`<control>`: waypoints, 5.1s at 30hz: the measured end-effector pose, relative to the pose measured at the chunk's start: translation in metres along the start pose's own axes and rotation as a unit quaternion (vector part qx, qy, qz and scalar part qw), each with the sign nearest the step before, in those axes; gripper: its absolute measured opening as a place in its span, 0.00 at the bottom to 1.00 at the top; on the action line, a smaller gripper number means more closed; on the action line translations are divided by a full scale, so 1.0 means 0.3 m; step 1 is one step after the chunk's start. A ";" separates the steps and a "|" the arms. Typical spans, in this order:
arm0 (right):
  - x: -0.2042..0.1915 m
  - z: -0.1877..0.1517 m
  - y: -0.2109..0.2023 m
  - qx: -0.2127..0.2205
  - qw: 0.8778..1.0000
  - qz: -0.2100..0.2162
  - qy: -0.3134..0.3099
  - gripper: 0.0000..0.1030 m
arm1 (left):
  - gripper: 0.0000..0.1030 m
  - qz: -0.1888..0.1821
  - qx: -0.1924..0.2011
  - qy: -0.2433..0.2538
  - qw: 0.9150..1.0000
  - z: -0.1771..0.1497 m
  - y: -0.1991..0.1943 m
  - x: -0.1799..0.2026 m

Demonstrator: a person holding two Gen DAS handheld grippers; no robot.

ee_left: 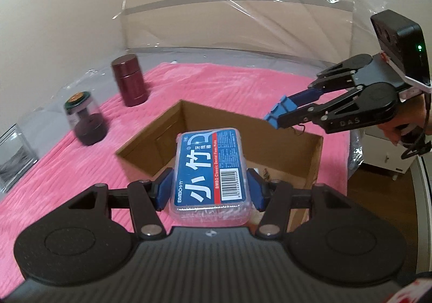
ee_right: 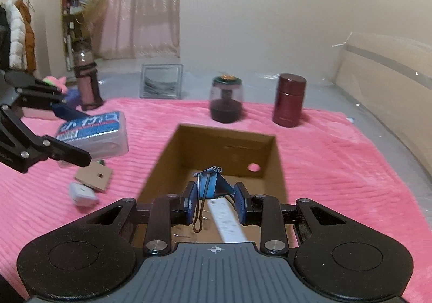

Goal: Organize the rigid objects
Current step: 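Carry the toothpick box and binder clip together over the cardboard box, then lower both items into the box and open both tools, then move both open tools back toward the white charger and tan card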

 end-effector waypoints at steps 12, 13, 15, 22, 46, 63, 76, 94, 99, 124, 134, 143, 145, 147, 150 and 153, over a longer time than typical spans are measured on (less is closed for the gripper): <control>0.112 -0.015 0.073 -0.023 0.999 -0.005 -0.025 0.25 | 0.51 0.001 -0.042 0.034 0.999 0.066 0.183 0.009; 0.114 -0.014 0.080 -0.024 0.999 -0.004 -0.029 0.25 | 0.51 0.002 -0.045 0.035 0.998 0.069 0.195 0.005; 0.118 -0.010 0.104 -0.029 0.999 0.002 -0.037 0.25 | 0.51 0.004 -0.053 0.039 0.998 0.074 0.223 -0.009; 0.141 0.007 0.217 -0.051 0.995 0.026 -0.078 0.25 | 0.51 0.014 -0.082 0.059 0.995 0.097 0.335 -0.060; 0.141 -0.001 0.734 -0.186 0.958 0.035 -0.215 0.25 | 0.51 0.054 -0.182 0.077 0.979 0.017 0.769 -0.227; 0.156 0.000 0.867 -0.246 0.953 0.017 -0.174 0.25 | 0.51 0.058 -0.215 0.075 0.972 -0.030 0.858 -0.268; 0.160 -0.008 0.890 -0.259 0.955 0.019 -0.145 0.25 | 0.51 0.058 -0.233 0.094 0.966 -0.026 0.892 -0.249; 0.155 -0.021 0.896 -0.257 0.954 0.025 -0.153 0.25 | 0.50 0.066 -0.241 0.126 0.960 -0.036 0.913 -0.240; 0.152 -0.029 0.901 -0.262 0.952 0.021 -0.159 0.26 | 0.50 0.058 -0.228 0.121 0.964 -0.027 0.902 -0.241; 0.136 0.023 0.752 -0.211 0.962 0.007 -0.173 0.26 | 0.50 0.053 -0.120 0.083 0.988 0.048 0.651 -0.217; -0.002 0.098 0.411 -0.129 0.982 0.011 -0.136 0.29 | 0.57 0.074 -0.035 0.024 0.996 0.051 0.294 -0.183; -0.225 0.086 0.145 -0.074 0.991 0.030 -0.109 0.55 | 0.72 0.075 0.029 -0.040 0.996 -0.064 -0.031 -0.115; -0.277 0.069 0.105 -0.068 0.991 0.035 -0.107 0.58 | 0.73 0.085 0.039 -0.050 0.994 -0.102 -0.092 -0.105; -0.331 0.051 0.067 -0.060 0.992 0.038 -0.105 0.61 | 0.77 0.088 0.048 -0.067 0.993 -0.141 -0.148 -0.097; -0.409 0.018 0.017 -0.047 0.993 0.050 -0.094 0.63 | 0.78 0.092 0.060 -0.100 0.989 -0.207 -0.224 -0.095; -0.480 -0.029 -0.008 -0.040 0.994 0.057 -0.081 0.64 | 0.78 0.112 0.069 -0.125 0.983 -0.279 -0.292 -0.089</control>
Point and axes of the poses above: each gripper's, at about its wrist camera, not at the fingertips, and y roughly the way its jaws point, x to its right, z to its top, the point moved 8 cm from there along y, roughly the way its jaws point, and after that the axes turned 4 degrees about -x, right-handed, at the moved point
